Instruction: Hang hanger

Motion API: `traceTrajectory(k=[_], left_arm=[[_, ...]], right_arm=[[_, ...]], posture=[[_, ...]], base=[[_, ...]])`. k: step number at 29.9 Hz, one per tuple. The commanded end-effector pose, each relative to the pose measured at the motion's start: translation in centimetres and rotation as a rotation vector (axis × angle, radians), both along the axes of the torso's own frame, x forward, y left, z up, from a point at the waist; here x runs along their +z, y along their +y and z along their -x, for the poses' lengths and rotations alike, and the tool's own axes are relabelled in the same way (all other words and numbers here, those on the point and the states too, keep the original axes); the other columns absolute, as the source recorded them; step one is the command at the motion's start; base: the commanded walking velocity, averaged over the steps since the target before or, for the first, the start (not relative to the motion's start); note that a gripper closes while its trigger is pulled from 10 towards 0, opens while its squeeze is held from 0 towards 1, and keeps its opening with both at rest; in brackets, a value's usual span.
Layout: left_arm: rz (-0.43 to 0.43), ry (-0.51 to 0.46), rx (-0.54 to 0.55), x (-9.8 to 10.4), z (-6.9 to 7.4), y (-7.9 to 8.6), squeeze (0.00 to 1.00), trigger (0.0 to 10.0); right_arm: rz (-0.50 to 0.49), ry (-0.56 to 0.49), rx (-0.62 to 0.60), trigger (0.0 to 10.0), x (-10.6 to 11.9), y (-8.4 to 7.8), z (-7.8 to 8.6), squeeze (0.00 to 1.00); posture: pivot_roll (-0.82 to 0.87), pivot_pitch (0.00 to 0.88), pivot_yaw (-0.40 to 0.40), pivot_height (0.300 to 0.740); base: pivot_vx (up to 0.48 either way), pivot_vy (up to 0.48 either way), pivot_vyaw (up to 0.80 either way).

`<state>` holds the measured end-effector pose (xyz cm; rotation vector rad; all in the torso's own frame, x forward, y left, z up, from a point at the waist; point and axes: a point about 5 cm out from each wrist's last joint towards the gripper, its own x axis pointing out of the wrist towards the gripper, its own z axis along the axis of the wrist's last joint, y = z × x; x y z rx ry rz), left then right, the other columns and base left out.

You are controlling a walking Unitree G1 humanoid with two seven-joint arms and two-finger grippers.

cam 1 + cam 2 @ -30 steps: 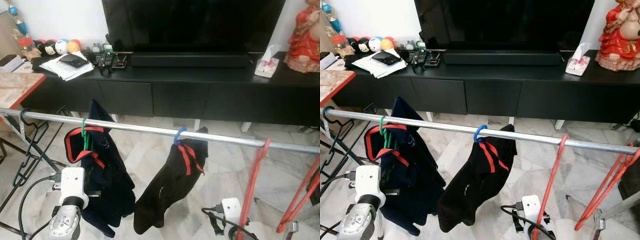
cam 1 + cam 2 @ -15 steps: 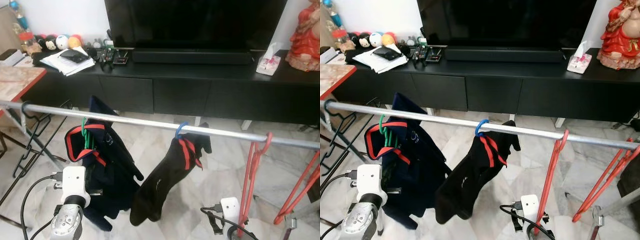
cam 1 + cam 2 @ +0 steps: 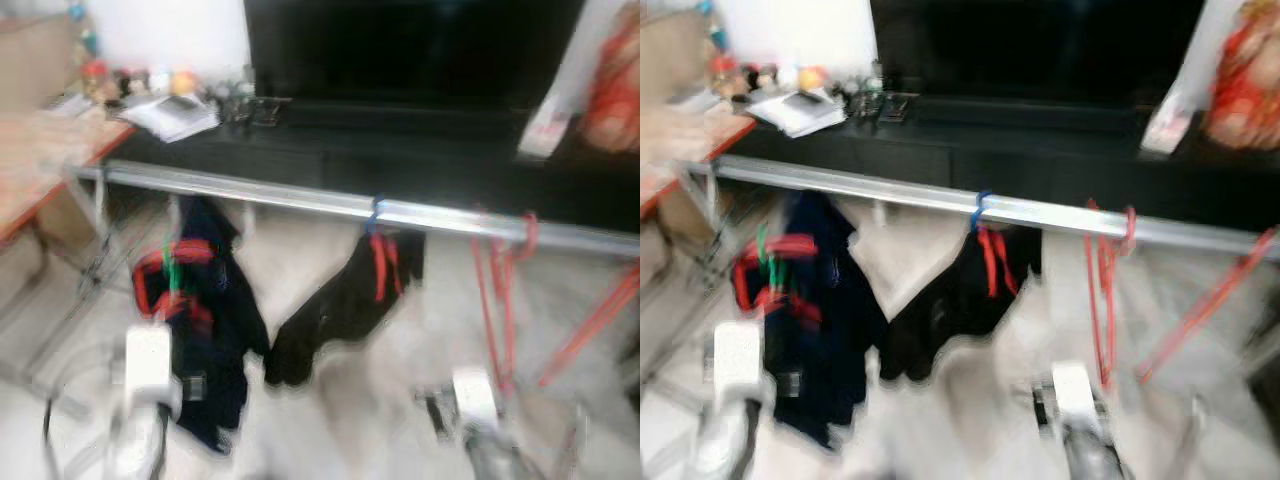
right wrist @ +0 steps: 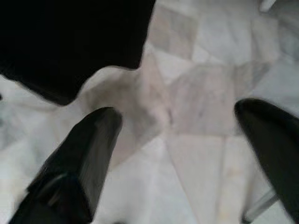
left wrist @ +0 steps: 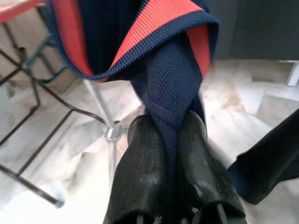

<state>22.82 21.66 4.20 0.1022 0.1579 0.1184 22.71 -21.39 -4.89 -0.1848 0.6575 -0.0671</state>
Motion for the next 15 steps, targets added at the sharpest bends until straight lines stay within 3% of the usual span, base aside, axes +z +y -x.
traceTrajectory(k=[1,15], left_arm=[[-0.022,-0.084,-0.003,1.7,-1.1,0.3,0.0,10.0],[-0.043,-0.066,0.002,1.5,-1.0,0.3,0.0,10.0]], right_arm=[[-0.015,-0.011,-0.003,10.0,0.0,0.3,-0.1,0.0],[-0.039,-0.117,0.005,10.0,1.6,1.0,-2.2,0.0]], posture=[[-0.12,0.0,0.043,0.74],[-0.12,0.0,0.043,0.74]], base=[[-0.27,0.0,0.0],[-0.019,0.0,0.0]])
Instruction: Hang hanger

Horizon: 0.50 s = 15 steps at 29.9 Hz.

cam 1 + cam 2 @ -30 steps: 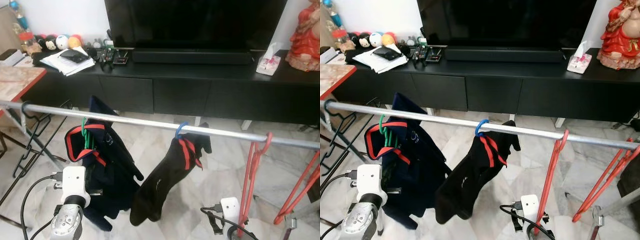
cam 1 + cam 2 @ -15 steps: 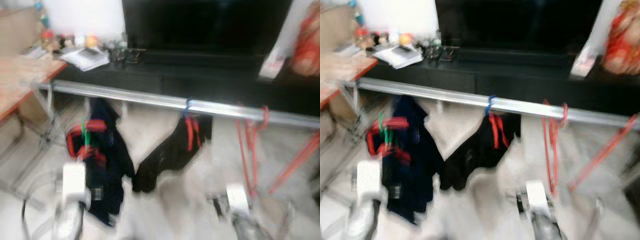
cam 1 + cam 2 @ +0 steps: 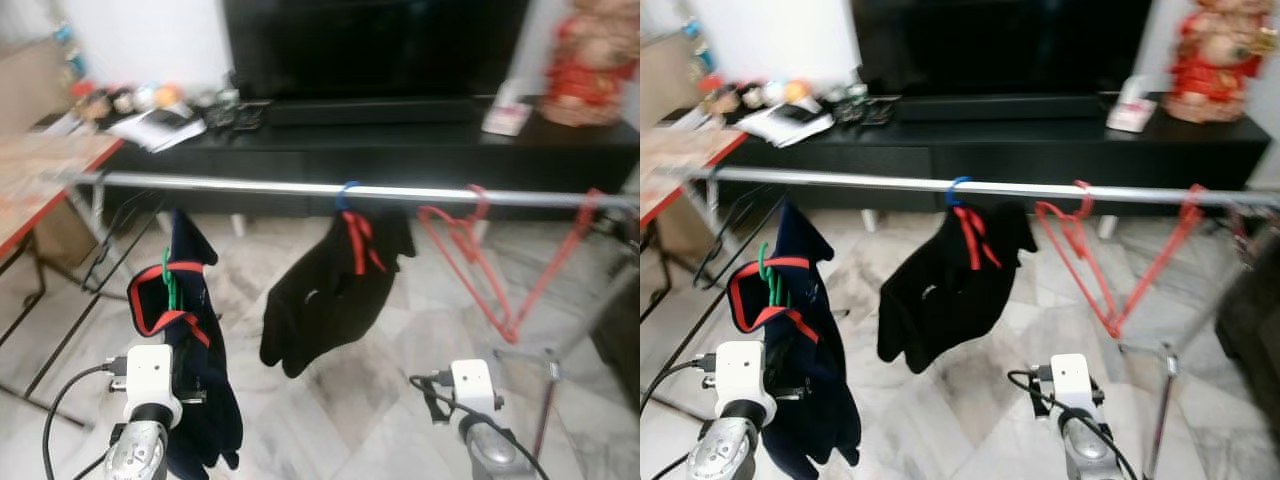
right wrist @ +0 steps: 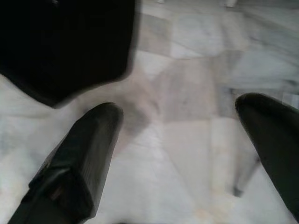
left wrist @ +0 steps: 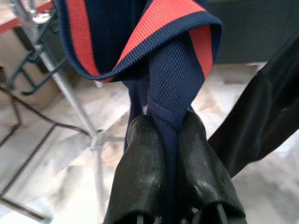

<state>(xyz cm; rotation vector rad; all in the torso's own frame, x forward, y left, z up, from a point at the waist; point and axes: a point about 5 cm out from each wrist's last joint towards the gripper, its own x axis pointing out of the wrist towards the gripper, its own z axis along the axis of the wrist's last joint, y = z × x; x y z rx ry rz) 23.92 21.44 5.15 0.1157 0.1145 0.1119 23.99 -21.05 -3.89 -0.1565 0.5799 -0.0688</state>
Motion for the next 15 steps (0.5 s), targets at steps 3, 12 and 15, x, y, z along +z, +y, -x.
traceTrajectory(k=[3,12,15], left_arm=[[-0.026,-0.024,0.012,0.5,0.2,0.5,0.0,10.0],[-0.005,-0.019,0.008,0.1,-0.2,0.1,0.0,10.0],[0.006,-0.025,0.008,0.1,-0.4,-0.2,0.0,10.0]], right_arm=[[-0.006,-0.036,0.02,10.0,0.5,0.9,-0.8,0.0],[-0.032,0.235,0.107,10.0,-2.7,2.6,2.5,0.0],[-0.04,0.275,0.112,10.0,-3.1,2.7,3.1,0.0]], posture=[[-0.12,0.0,0.043,0.74],[-0.12,0.0,0.041,0.74],[-0.12,0.0,0.033,0.74]], base=[[0.0,0.0,0.0],[0.0,0.0,0.0],[0.0,0.0,0.0]])
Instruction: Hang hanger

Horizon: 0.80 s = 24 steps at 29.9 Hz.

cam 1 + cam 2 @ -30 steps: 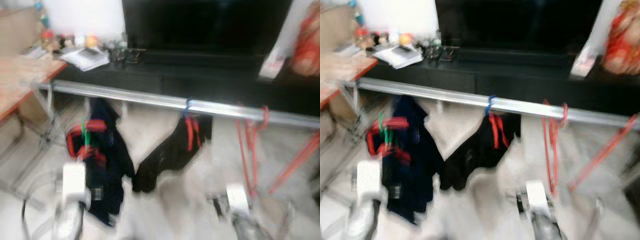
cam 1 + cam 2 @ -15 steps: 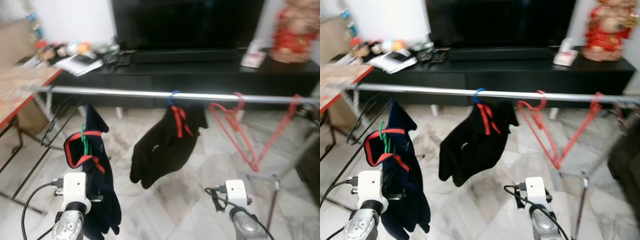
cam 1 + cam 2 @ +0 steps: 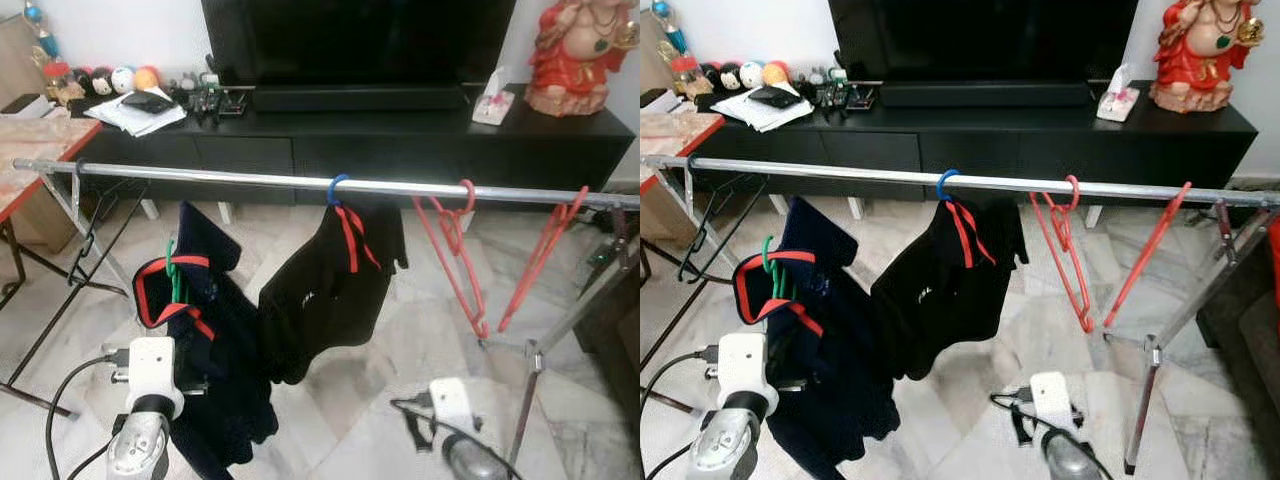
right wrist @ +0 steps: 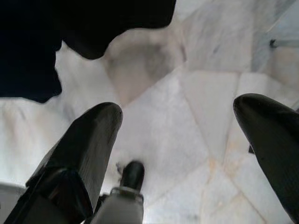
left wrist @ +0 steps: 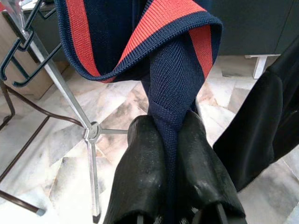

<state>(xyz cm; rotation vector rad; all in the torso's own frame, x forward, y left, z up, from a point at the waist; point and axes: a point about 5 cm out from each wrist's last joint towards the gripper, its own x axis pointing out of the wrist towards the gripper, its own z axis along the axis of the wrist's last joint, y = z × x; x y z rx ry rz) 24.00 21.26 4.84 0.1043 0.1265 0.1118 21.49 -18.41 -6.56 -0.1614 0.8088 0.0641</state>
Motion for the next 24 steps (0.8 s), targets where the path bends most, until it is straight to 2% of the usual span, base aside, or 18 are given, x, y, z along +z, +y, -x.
traceTrajectory(k=[1,8,24], left_arm=[[-0.004,-0.039,0.007,0.5,-0.4,-0.1,0.0,10.0],[0.012,-0.051,0.017,0.5,-0.9,-0.4,0.0,10.0],[0.031,-0.059,-0.001,0.3,-1.0,-1.2,0.0,10.0]], right_arm=[[-0.006,0.04,0.005,10.0,-0.4,0.1,0.6,0.0],[-0.018,0.024,0.021,10.0,0.0,0.4,-0.2,0.0],[-0.014,0.025,-0.02,10.0,-0.3,-0.6,0.6,0.0]], posture=[[-0.12,0.0,0.03,0.74],[-0.13,0.0,0.011,0.74],[-0.16,0.0,0.034,0.74]], base=[[0.0,0.0,0.0],[-0.104,0.0,0.0],[-0.252,0.0,0.0]])
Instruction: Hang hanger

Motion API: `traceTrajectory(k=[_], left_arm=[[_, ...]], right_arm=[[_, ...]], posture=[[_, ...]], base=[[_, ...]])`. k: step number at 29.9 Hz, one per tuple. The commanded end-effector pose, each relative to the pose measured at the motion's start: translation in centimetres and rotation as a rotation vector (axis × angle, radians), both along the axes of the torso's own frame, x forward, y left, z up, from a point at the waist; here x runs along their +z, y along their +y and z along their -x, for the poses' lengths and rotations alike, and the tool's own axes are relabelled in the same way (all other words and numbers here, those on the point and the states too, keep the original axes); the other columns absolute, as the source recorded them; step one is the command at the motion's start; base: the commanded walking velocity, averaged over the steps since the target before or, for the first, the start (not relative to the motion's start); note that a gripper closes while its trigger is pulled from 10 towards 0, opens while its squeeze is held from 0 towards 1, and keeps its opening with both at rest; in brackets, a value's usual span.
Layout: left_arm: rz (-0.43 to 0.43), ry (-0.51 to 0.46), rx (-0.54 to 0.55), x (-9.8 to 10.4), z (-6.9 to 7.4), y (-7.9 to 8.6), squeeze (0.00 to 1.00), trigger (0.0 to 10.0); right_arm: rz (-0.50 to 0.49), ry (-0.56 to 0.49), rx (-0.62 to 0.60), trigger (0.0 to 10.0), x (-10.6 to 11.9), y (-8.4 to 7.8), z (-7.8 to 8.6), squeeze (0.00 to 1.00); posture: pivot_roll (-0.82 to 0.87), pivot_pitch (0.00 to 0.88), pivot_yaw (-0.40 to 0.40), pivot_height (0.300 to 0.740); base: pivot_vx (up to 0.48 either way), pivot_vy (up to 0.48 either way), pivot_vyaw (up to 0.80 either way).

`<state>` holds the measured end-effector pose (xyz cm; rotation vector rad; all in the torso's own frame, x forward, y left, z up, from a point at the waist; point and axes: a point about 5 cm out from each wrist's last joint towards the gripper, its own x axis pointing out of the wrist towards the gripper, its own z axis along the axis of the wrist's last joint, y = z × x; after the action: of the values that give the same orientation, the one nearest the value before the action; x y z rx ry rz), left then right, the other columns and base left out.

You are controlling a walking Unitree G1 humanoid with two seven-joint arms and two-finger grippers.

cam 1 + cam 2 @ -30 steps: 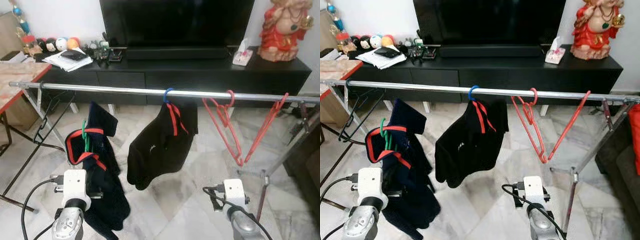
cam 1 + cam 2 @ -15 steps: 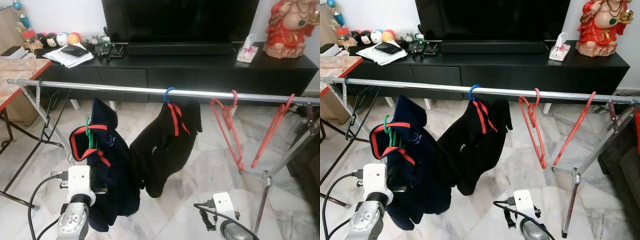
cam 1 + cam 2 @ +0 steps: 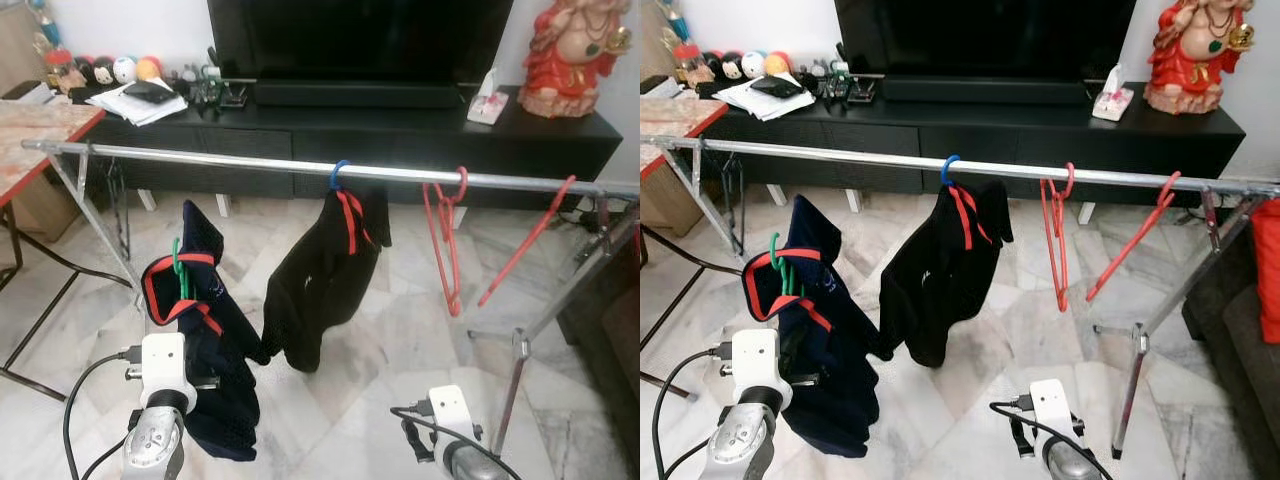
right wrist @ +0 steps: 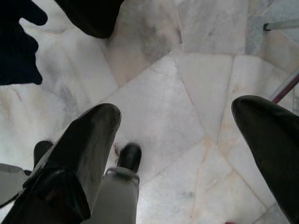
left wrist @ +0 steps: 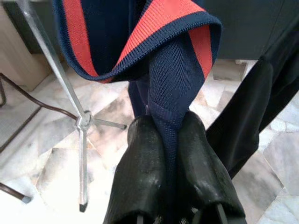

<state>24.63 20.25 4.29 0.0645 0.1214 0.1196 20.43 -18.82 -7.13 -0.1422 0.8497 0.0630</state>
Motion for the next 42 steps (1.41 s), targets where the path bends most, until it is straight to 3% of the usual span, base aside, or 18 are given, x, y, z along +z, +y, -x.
traceTrajectory(k=[1,7,12,18,22,27,31,35,42], left_arm=[[-0.01,-0.051,-0.011,0.8,-0.4,-0.1,0.0,10.0],[-0.023,-0.043,-0.023,0.8,-0.3,0.4,0.0,10.0],[-0.027,-0.056,0.013,1.5,0.6,1.5,0.0,10.0],[-0.038,-0.037,0.094,0.8,3.2,2.4,0.0,10.0],[-0.004,-0.042,0.17,0.5,4.7,2.2,0.0,10.0],[0.019,-0.054,0.196,0.6,4.7,1.4,0.0,10.0],[0.02,-0.047,0.189,0.4,4.4,0.9,0.0,10.0],[0.014,-0.043,0.113,0.9,3.2,0.3,0.0,10.0],[-0.012,-0.032,0.079,0.9,2.8,0.2,0.0,10.0]], right_arm=[[0.001,-0.013,-0.011,10.0,0.2,-0.2,-0.3,0.0],[-0.007,0.009,-0.047,10.0,-0.4,-0.3,0.7,0.0],[-0.02,0.023,-0.053,10.0,-0.7,0.1,1.4,0.0],[-0.008,0.048,0.029,10.0,-0.9,0.7,1.5,0.0],[0.009,0.031,0.09,10.0,-0.4,0.1,0.8,0.0],[0.037,0.028,0.155,10.0,0.0,-0.8,0.3,0.0],[0.055,0.017,0.104,10.0,0.5,-1.8,-0.4,0.0],[0.058,0.006,0.015,10.0,0.6,-2.8,-0.3,0.0],[0.061,0.011,-0.007,10.0,0.5,-3.1,0.0,0.0]], posture=[[-0.16,0.0,0.034,0.74],[-0.19,0.0,0.075,0.74],[-0.12,0.0,0.047,0.74],[-0.03,0.0,-0.04,0.74],[0.0,0.0,-0.131,0.74],[0.02,0.0,-0.16,0.74],[0.0,0.0,-0.12,0.74],[-0.04,0.0,-0.058,0.74],[-0.05,0.0,-0.037,0.74]], base=[[-0.255,0.0,0.0],[-0.258,0.0,0.0],[-0.269,0.0,0.0],[-0.269,0.0,0.0],[-0.269,0.0,0.0],[-0.273,0.0,0.0],[-0.275,0.0,0.0],[-0.273,0.0,0.0],[-0.277,0.0,0.0]])
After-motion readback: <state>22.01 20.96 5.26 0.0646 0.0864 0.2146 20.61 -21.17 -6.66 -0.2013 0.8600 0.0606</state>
